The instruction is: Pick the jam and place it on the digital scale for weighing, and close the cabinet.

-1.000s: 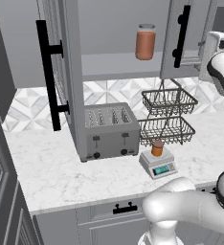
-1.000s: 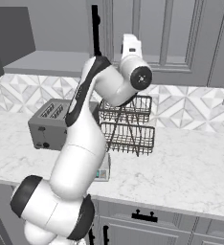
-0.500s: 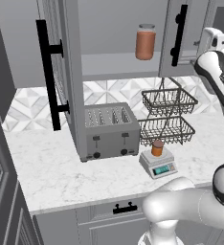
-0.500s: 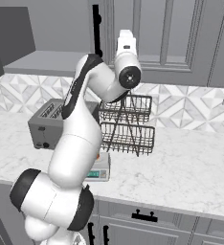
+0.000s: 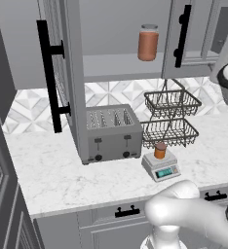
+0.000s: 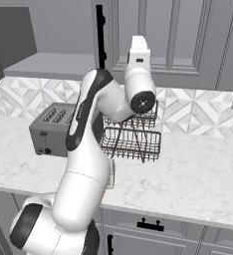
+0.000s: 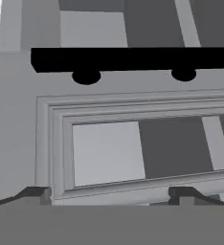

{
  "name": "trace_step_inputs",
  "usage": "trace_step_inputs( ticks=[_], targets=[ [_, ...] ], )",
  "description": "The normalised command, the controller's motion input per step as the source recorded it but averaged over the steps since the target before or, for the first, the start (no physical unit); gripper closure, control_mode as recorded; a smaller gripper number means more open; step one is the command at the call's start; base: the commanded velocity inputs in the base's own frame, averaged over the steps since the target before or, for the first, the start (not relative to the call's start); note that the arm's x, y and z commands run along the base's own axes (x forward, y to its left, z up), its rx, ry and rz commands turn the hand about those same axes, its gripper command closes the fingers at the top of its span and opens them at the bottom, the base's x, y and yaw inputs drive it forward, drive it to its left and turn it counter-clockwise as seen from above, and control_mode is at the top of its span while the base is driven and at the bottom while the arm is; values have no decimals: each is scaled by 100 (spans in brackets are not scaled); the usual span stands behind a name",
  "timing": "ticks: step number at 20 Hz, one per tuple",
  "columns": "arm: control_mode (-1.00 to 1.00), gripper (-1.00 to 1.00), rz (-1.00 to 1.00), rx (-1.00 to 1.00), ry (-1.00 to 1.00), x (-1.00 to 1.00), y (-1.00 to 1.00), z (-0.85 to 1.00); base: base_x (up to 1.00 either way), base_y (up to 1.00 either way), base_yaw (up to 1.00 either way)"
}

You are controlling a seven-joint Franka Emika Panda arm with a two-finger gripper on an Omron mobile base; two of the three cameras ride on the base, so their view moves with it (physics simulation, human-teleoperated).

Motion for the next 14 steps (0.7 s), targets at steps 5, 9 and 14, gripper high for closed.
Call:
trace_step_inputs(
  ticks=[5, 9, 14],
  targets=[
    [-100, -100, 6, 0, -3, -100, 8, 11, 0, 0, 0],
    [-100, -100, 10, 0, -13, -100, 43, -1, 0, 0, 0],
    [-100, -100, 27, 0, 0, -100, 77, 0, 0, 0, 0]
  ],
)
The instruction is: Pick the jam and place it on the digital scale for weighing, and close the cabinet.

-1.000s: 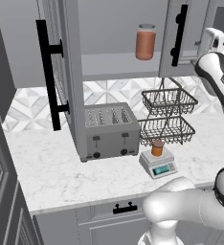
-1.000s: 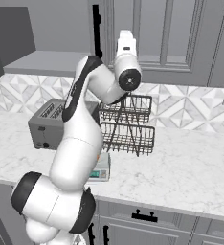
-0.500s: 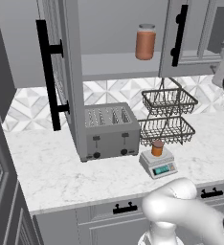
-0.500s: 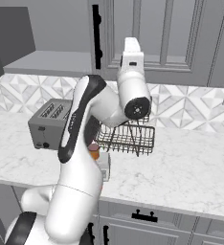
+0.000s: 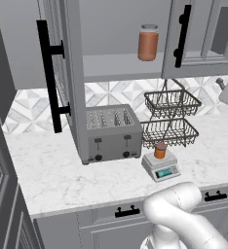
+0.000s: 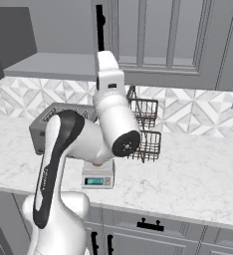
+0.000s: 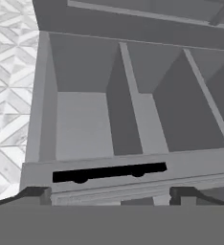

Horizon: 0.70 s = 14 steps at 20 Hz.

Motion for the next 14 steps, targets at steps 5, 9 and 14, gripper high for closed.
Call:
trace_step_inputs(
  ticks=[5, 9, 14],
  targets=[
    [-100, -100, 33, -7, -5, -85, 100, 0, 0, 0, 0],
    [-100, -100, 33, -11, 0, -65, 100, 0, 0, 0, 0],
    [-100, -100, 29, -17, -3, -87, 100, 0, 0, 0, 0]
  ],
)
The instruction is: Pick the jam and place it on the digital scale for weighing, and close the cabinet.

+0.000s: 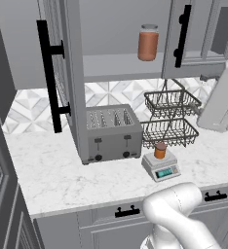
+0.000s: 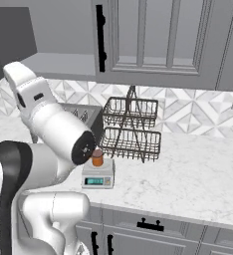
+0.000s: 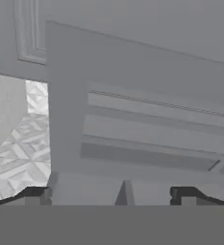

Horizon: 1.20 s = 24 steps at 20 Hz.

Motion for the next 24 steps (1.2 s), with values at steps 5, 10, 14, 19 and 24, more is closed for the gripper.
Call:
trace_step_inputs(
  ticks=[5, 10, 14, 19, 24],
  targets=[
    [-100, -100, 24, -20, -8, -100, 93, 0, 0, 0, 0],
    [-100, -100, 5, 2, 3, -32, 91, -14, 0, 0, 0],
    [-100, -100, 5, 12, 2, -34, 86, -19, 0, 0, 0],
    [-100, -100, 10, 11, 5, -64, 58, -14, 0, 0, 0],
    [-100, -100, 11, 6, 8, -54, 62, -22, 0, 0, 0]
  ],
)
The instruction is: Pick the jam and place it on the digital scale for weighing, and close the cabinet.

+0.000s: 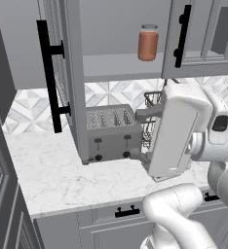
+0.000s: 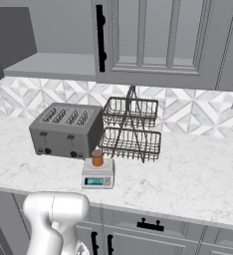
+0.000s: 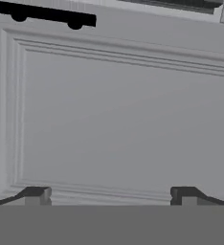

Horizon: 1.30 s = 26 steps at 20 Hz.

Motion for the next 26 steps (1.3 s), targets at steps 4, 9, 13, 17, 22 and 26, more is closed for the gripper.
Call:
trace_step_inputs(
  ticks=[4, 9, 13, 17, 22, 26],
  targets=[
    [-100, -100, 5, 2, 5, -16, 45, -34, 0, 0, 0],
    [-100, -100, 3, 1, 5, 13, 55, -55, 0, 0, 0],
    [-100, -100, 0, 0, 0, 14, 39, -32, 0, 0, 0],
    [-100, -100, 0, 0, 0, 11, 27, -31, 0, 0, 0],
    [-100, -100, 0, 0, 0, 37, 36, -29, 0, 0, 0],
    [-100, -100, 0, 0, 0, 30, 42, -22, 0, 0, 0]
  ],
)
